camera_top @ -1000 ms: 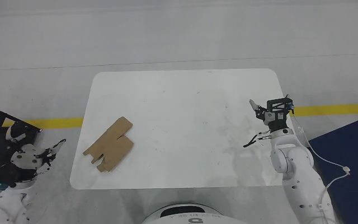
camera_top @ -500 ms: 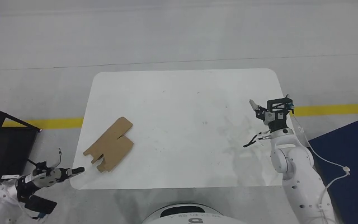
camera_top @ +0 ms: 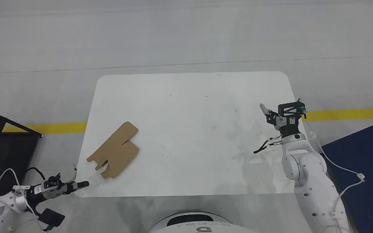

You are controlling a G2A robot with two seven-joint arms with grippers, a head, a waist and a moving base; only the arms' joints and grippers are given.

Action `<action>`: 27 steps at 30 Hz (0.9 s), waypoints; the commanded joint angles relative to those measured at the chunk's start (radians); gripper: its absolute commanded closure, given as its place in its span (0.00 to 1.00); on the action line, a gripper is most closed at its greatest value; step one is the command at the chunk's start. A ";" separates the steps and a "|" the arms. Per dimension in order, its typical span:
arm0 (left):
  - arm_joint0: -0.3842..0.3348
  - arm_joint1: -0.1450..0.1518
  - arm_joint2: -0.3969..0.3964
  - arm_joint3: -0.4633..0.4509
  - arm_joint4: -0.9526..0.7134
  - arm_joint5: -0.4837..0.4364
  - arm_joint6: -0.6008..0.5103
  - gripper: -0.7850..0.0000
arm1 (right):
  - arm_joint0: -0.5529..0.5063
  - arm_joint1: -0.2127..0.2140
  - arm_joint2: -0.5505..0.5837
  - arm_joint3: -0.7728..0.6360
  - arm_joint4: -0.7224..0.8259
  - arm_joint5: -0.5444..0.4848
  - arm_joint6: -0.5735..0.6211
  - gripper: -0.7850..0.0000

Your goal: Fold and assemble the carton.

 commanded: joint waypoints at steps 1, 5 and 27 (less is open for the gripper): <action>-0.005 0.004 0.015 0.003 0.032 0.000 0.000 0.00 | 0.000 0.000 0.000 0.000 0.000 0.000 0.000 0.00; -0.022 0.004 0.051 0.000 0.034 0.016 -0.016 0.00 | 0.000 0.000 0.000 0.000 0.000 0.000 0.000 0.00; -0.144 -0.003 0.208 0.037 0.129 0.106 -0.153 0.29 | 0.000 0.000 0.000 0.000 0.000 0.000 0.000 0.00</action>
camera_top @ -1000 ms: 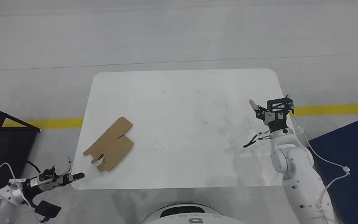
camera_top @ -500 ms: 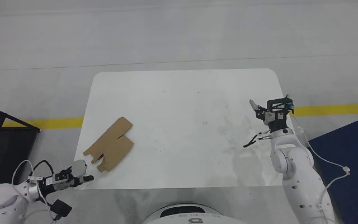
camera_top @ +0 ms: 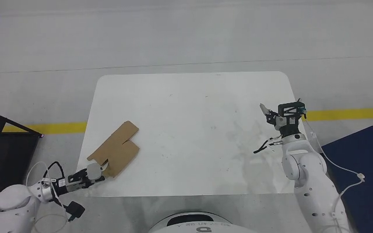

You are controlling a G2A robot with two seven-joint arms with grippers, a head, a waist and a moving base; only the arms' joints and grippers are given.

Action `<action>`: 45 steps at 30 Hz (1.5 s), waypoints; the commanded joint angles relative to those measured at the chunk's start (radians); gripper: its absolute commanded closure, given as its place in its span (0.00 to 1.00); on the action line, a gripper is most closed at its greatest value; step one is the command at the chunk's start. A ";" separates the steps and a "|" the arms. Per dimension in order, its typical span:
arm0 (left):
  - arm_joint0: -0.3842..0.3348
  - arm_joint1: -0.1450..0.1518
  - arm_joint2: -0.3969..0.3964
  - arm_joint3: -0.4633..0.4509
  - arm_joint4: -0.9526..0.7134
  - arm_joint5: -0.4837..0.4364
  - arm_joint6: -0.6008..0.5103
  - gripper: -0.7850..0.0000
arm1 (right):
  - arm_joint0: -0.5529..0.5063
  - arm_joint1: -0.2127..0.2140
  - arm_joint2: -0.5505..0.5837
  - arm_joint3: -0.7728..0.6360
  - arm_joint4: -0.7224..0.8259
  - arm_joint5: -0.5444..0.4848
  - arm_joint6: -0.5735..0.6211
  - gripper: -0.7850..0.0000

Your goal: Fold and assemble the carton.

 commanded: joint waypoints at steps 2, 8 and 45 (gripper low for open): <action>-0.016 -0.002 0.017 0.001 0.005 0.000 -0.031 0.40 | 0.000 0.000 0.000 0.000 0.000 0.000 0.000 0.00; -0.042 -0.005 0.053 -0.002 0.040 -0.002 -0.085 0.47 | 0.000 0.000 0.000 0.000 0.000 0.000 0.000 0.00; -0.144 -0.034 0.167 -0.058 -0.136 0.084 -0.273 1.00 | 0.000 0.000 0.000 0.000 0.000 0.000 0.000 0.00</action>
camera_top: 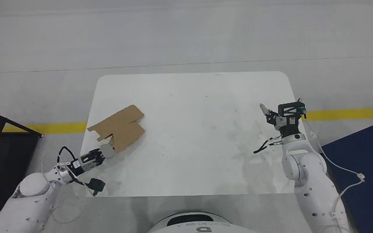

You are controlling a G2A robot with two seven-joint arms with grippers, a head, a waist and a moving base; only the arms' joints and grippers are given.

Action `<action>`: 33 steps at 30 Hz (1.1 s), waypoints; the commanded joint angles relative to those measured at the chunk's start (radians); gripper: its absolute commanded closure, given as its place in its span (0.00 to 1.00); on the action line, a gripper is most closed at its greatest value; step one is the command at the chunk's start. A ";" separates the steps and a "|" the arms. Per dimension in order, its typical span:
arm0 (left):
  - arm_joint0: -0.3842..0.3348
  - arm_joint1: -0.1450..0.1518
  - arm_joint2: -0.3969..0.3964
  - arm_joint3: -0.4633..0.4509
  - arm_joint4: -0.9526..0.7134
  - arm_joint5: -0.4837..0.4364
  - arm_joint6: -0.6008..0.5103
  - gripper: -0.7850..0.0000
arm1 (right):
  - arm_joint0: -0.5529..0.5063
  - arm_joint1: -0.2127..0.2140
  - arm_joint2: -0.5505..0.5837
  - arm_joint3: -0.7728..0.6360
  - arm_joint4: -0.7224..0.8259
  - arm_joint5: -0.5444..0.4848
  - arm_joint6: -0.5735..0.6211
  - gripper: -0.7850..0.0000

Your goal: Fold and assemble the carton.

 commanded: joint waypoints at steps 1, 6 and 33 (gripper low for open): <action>-0.019 -0.006 0.012 -0.035 -0.102 0.000 0.037 1.00 | 0.000 0.000 0.000 0.000 0.000 0.000 0.000 0.00; -0.034 -0.022 0.020 -0.125 -0.398 -0.029 0.135 1.00 | 0.000 0.000 0.000 0.000 0.000 0.000 0.000 0.00; -0.183 -0.067 0.234 -0.246 -0.309 -0.124 -0.009 1.00 | 0.269 -0.031 -0.350 0.102 -0.111 -0.259 -0.130 0.00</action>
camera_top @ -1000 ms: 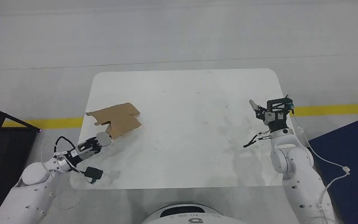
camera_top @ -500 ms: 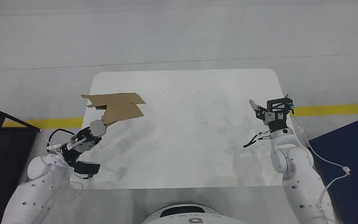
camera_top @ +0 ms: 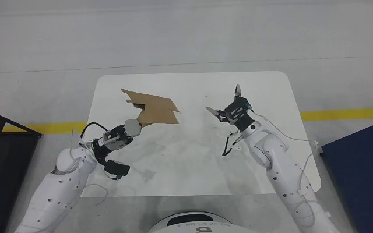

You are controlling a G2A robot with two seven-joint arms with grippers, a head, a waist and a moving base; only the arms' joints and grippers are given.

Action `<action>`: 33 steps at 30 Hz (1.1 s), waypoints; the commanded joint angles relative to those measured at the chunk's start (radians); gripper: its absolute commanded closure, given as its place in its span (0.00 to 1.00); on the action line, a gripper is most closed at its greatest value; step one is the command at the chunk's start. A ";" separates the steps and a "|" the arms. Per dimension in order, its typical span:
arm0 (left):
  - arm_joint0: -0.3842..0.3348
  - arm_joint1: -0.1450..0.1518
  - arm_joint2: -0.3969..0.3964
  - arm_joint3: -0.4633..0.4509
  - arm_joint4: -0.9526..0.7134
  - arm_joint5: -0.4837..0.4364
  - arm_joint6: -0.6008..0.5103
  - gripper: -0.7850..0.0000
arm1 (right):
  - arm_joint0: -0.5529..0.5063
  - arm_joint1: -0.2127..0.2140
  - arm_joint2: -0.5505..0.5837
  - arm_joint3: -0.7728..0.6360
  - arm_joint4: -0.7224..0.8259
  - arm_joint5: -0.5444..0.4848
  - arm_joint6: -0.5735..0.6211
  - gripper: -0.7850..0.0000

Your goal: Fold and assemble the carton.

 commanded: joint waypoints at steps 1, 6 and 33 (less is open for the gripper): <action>0.003 0.000 -0.001 0.001 0.000 0.000 0.001 1.00 | -0.001 0.000 0.002 -0.001 0.000 0.000 0.001 0.00; 0.004 0.000 -0.001 0.002 0.001 0.000 -0.006 1.00 | -0.004 0.001 -0.006 -0.003 -0.004 -0.018 0.002 0.00; -0.071 -0.029 0.078 -0.049 0.100 -0.071 -0.078 1.00 | 0.169 -0.031 -0.240 0.092 -0.079 -0.202 -0.170 1.00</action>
